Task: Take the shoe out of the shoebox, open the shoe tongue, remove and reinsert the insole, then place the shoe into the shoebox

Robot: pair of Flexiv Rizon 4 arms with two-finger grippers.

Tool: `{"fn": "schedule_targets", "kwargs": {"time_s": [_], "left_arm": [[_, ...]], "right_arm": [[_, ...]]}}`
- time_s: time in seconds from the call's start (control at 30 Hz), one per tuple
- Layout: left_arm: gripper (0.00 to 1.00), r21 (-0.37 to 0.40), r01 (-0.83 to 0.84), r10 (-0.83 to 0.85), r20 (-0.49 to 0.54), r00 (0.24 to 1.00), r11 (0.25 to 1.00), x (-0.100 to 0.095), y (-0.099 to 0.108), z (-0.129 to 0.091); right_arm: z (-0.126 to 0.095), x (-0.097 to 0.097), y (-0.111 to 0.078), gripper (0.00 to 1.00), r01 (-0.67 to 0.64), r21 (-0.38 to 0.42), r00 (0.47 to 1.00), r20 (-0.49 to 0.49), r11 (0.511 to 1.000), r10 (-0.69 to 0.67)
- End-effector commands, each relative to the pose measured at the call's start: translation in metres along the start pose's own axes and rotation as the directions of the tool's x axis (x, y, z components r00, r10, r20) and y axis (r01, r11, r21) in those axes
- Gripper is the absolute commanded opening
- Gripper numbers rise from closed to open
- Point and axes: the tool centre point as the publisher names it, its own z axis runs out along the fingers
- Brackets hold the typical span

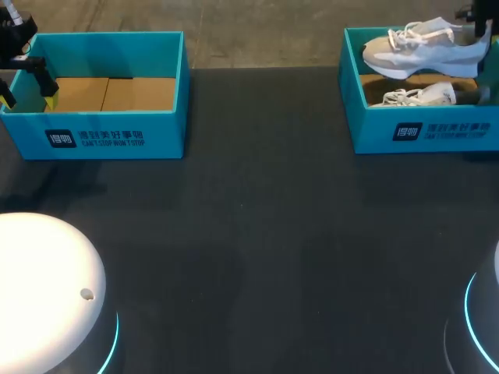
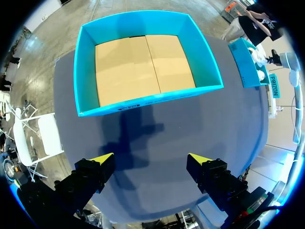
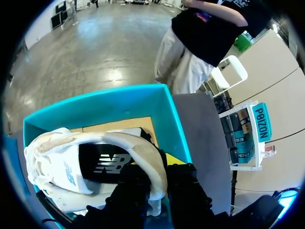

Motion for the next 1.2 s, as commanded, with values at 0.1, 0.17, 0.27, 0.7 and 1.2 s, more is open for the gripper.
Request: {"fn": "schedule_targets", "kwargs": {"time_s": [0.1, 0.17, 0.27, 0.7, 1.2], "left_arm": [[1.00, 0.000, 0.001, -0.001, 0.002, 1.000, 1.000, 0.000, 0.001, 0.000], [1.00, 0.000, 0.001, -0.001, 0.002, 1.000, 1.000, 0.000, 0.001, 0.000], [1.00, 0.000, 0.001, -0.001, 0.002, 1.000, 1.000, 0.000, 0.001, 0.000], [1.00, 0.000, 0.001, -0.001, 0.002, 1.000, 1.000, 0.000, 0.001, 0.000], [1.00, 0.000, 0.001, -0.001, 0.002, 1.000, 1.000, 0.000, 0.001, 0.000]], "right_arm": [[0.004, 0.002, -0.002, 0.00, 0.003, 0.009, 1.000, 0.002, 1.000, -0.003], [0.005, 0.002, -0.002, 0.00, 0.002, 0.013, 1.000, 0.003, 1.000, -0.002], [0.006, 0.002, -0.002, 0.00, 0.003, 0.017, 1.000, 0.005, 1.000, -0.003], [0.009, 0.007, -0.002, 0.00, 0.022, 0.031, 1.000, 0.013, 0.999, -0.023], [0.016, 0.019, 0.014, 0.00, 0.024, 0.031, 0.999, 0.026, 0.999, -0.025]]}}
